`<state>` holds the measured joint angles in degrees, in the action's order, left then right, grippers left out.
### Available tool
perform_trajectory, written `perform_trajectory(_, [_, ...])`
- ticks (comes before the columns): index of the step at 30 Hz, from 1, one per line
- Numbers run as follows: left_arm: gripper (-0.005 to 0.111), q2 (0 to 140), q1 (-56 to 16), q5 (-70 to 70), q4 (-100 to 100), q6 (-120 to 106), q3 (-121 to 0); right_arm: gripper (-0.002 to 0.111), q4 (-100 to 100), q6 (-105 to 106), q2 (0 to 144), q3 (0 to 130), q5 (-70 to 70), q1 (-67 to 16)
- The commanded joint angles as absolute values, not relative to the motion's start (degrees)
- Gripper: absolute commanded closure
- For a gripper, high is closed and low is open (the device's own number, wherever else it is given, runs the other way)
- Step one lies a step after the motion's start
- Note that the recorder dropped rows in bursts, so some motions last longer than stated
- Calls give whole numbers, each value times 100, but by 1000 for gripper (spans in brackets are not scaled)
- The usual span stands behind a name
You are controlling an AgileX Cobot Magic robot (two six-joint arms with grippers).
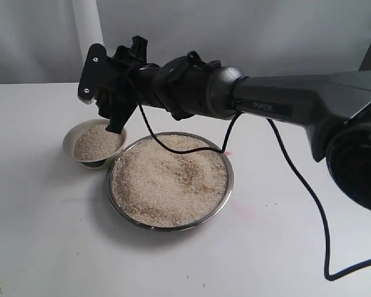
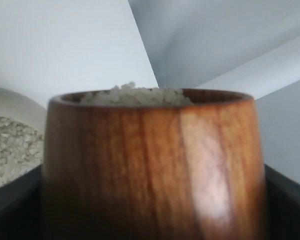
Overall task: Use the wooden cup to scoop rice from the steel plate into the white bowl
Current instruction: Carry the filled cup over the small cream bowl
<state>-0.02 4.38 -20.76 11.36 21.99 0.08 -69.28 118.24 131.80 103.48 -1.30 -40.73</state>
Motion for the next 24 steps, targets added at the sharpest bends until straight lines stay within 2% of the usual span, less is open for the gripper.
perform_trajectory(1, [107, 0, 401, -2039, 1104, 2230, 0, 108, -6792, 12038, 13253, 10407, 284, -4176])
perform_trajectory(10, [107, 0, 401, -2039, 1104, 2230, 0, 108, -6492, 12295, 13380, 10407, 1173, -4402])
perform_trajectory(24, [107, 0, 401, -2039, 1104, 2230, 0, 108, -5754, 12282, 13433, 10383, 1284, -4475])
